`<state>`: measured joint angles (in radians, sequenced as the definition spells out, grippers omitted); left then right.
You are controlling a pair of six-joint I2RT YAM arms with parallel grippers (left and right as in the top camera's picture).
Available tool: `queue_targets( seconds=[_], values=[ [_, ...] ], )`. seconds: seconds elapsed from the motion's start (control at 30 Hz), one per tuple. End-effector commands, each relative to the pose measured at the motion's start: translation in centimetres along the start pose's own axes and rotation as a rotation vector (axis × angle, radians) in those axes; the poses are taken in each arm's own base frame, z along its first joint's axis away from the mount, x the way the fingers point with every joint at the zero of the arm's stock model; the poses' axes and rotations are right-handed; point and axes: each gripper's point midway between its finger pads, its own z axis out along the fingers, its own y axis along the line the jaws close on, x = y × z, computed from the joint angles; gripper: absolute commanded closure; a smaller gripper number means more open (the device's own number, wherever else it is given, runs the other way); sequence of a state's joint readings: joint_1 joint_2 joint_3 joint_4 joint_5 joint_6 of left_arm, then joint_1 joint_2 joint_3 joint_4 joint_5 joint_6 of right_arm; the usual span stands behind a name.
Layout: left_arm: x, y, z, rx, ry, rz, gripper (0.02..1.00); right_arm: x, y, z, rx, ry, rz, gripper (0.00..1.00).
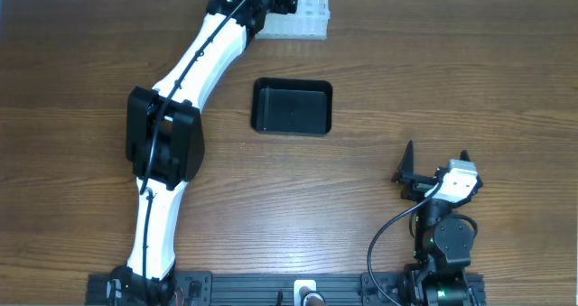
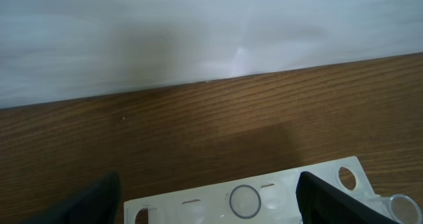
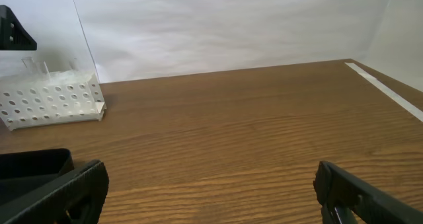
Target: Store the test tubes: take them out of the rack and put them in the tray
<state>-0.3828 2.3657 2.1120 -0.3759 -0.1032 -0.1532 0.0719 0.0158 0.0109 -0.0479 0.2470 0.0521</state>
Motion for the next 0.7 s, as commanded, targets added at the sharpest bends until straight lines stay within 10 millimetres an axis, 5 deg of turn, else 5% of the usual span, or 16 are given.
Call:
queue_targets(
  seconds=[0.03, 0.7],
  values=[
    [1.4, 0.2, 1.4, 0.011, 0.024, 0.017, 0.172, 0.1, -0.3, 0.0, 0.017, -0.002, 0.006, 0.007],
    [1.6, 0.8, 2.4, 0.006, 0.008, 0.009, 0.207, 0.1, -0.3, 0.0, 0.017, -0.002, 0.007, 0.009]
  ],
)
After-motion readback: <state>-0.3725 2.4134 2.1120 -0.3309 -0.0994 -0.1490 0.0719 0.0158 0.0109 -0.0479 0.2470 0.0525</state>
